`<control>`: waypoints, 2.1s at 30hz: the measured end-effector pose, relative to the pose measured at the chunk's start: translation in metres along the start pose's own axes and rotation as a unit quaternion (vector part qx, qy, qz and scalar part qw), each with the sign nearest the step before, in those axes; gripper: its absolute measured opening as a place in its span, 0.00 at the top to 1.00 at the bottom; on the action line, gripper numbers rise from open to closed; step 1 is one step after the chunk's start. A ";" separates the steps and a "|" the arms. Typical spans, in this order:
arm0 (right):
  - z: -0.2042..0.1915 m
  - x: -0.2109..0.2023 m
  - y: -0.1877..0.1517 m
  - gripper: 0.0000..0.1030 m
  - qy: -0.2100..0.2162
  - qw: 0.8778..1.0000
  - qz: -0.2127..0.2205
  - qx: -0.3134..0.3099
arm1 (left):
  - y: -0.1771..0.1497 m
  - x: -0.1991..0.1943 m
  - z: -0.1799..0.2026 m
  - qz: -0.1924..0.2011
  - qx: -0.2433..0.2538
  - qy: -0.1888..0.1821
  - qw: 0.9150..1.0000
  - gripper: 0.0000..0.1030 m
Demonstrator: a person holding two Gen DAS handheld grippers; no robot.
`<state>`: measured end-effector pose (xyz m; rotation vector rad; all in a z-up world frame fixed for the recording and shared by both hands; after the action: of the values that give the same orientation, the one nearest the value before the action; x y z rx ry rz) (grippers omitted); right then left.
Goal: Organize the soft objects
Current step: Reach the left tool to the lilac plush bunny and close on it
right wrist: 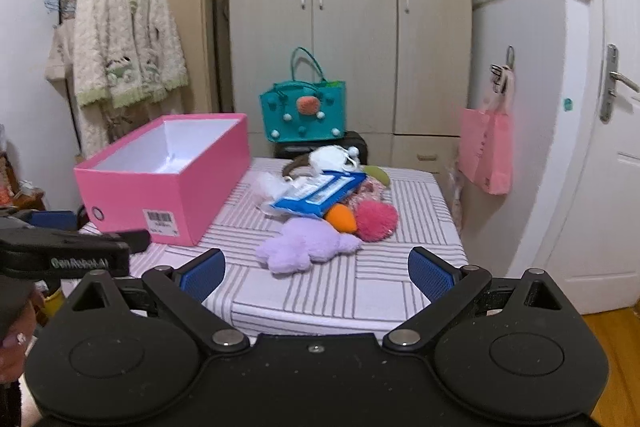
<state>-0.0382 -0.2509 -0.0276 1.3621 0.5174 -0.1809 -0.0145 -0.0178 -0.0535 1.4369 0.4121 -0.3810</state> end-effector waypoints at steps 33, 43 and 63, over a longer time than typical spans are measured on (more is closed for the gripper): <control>0.037 0.156 -0.032 0.03 0.119 0.989 -0.029 -0.080 | 0.049 0.121 0.097 -0.113 0.153 -0.200 0.961 0.17; 0.032 0.199 -0.034 0.03 0.125 0.982 -0.085 -0.113 | 0.037 0.172 0.105 -0.181 0.153 -0.209 0.949 0.33; 0.017 0.208 -0.035 0.22 0.174 0.980 -0.049 -0.087 | 0.029 0.184 0.096 -0.218 0.130 -0.221 0.942 0.44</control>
<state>0.1337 -0.2390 -0.1511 1.2014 0.8736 0.0259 0.1644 -0.1110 -0.1102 1.4546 0.3165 -1.1293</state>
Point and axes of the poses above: each gripper's, at about its wrist camera, not at the fingertips, and x roughly the way its jaws point, z to its right, y to its top, the point moved 2 cm from there along x, roughly the way its jaws point, and after that the axes turned 7 degrees about -x, right-handed, at the moved point
